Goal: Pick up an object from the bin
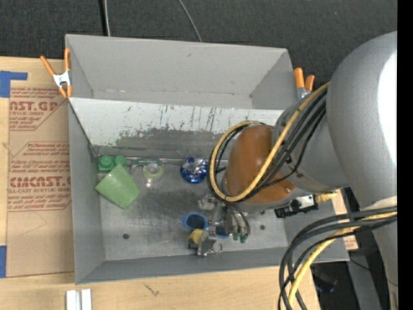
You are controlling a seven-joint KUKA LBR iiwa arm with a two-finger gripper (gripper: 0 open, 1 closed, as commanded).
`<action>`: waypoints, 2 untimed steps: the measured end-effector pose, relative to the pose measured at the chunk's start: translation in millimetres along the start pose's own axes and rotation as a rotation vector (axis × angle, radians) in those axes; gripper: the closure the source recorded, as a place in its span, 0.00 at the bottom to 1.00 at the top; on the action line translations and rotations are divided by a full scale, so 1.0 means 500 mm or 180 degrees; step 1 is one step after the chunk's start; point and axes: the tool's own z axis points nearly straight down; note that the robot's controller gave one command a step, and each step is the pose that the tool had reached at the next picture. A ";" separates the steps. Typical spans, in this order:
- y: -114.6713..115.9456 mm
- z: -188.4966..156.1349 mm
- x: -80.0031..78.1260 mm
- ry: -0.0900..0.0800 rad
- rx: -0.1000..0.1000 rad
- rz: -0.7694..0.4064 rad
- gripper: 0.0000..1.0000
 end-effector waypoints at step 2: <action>0.003 -0.007 -0.008 -0.0011 0.0001 0.0000 1.00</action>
Offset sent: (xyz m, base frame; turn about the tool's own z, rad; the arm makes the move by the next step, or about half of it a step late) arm 0.0000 0.0000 0.0000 0.0000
